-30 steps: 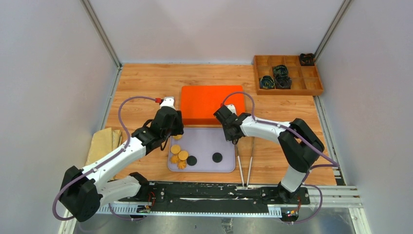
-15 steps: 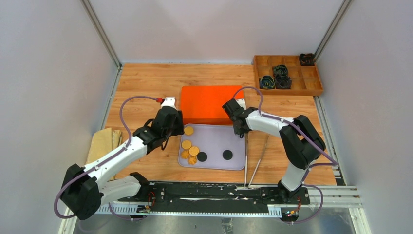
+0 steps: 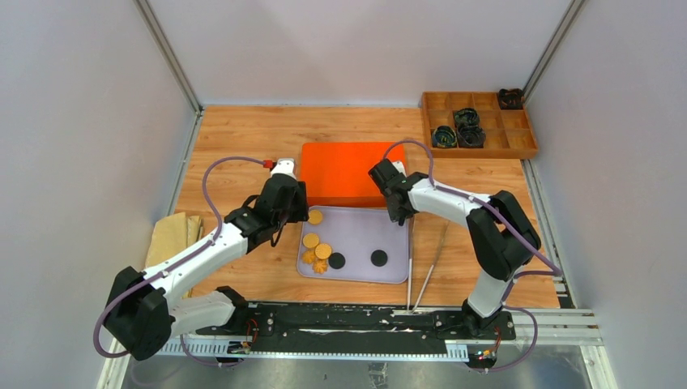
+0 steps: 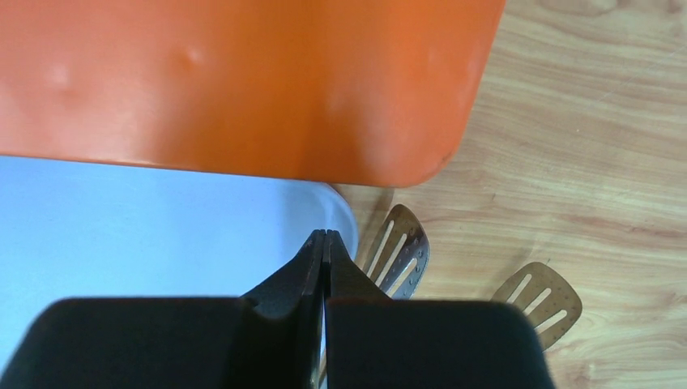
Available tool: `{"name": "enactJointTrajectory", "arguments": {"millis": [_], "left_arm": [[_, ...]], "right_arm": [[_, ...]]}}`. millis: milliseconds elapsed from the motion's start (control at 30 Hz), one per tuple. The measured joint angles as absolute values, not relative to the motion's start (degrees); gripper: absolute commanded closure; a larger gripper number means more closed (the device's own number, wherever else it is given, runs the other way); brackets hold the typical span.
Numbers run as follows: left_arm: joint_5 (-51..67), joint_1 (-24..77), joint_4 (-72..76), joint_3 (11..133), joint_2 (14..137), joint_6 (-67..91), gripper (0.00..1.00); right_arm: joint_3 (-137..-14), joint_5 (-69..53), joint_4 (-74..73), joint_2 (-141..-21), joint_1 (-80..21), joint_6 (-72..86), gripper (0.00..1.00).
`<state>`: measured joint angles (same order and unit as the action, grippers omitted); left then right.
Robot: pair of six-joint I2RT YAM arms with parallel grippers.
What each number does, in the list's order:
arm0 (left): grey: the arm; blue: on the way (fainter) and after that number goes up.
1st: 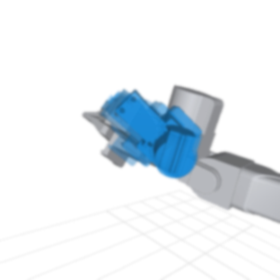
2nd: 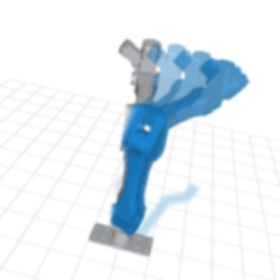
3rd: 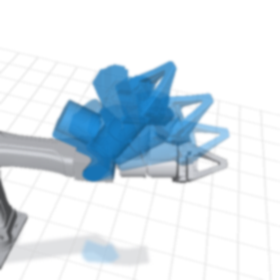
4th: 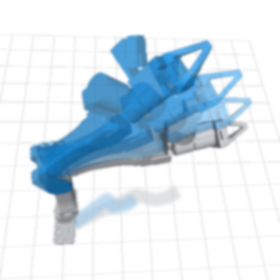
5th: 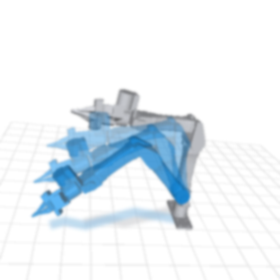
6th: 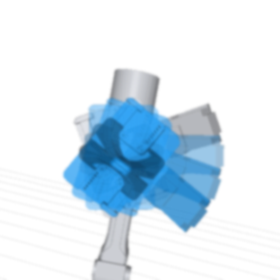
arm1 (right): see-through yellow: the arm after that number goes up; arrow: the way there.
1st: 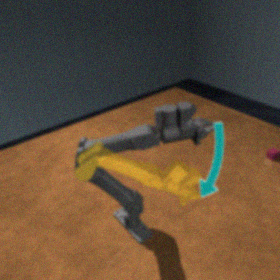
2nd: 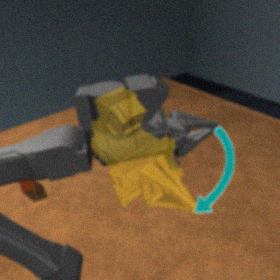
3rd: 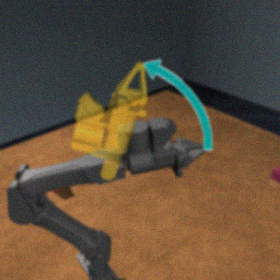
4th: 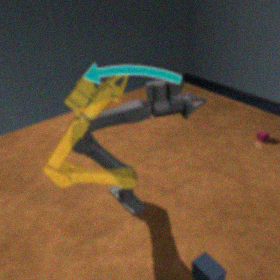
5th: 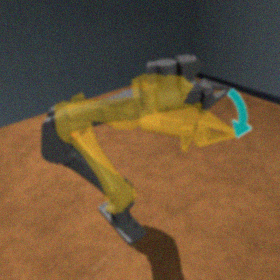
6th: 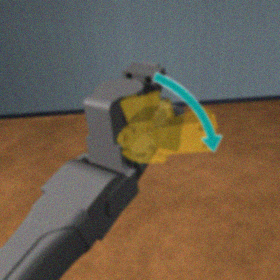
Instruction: Pack the cookies
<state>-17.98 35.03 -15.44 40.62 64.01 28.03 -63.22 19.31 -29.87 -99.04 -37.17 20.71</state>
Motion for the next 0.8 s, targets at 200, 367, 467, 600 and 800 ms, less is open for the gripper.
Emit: {"name": "enactJointTrajectory", "arguments": {"millis": [200, 367, 467, 600, 800], "left_arm": [[-17.78, 35.03, -15.14, 40.62, 64.05, 28.03, 0.46], [-17.74, 35.03, -15.07, 40.62, 64.12, 28.03, 0.46], [-17.69, 35.03, -15.07, 40.62, 64.18, 28.03, 0.46], [-17.76, 35.03, -15.09, 40.64, 64.20, 27.99, 0.46], [-18.11, 35.03, -15.14, 40.62, 64.20, 27.77, 0.46]], "right_arm": [[-66.52, 17.78, -29.98, -99.04, -37.17, 19.53, 1.00], [-71.26, 17.54, -29.67, -101.27, -37.17, 18.44, 1.00], [-73.91, 17.06, -29.71, -104.29, -37.17, 18.09, 1.00], [-78.30, 16.49, -29.82, -109.58, -37.10, 17.52, 1.00], [-84.55, 16.05, -30.13, -114.28, -36.67, 16.19, 1.00]]}}
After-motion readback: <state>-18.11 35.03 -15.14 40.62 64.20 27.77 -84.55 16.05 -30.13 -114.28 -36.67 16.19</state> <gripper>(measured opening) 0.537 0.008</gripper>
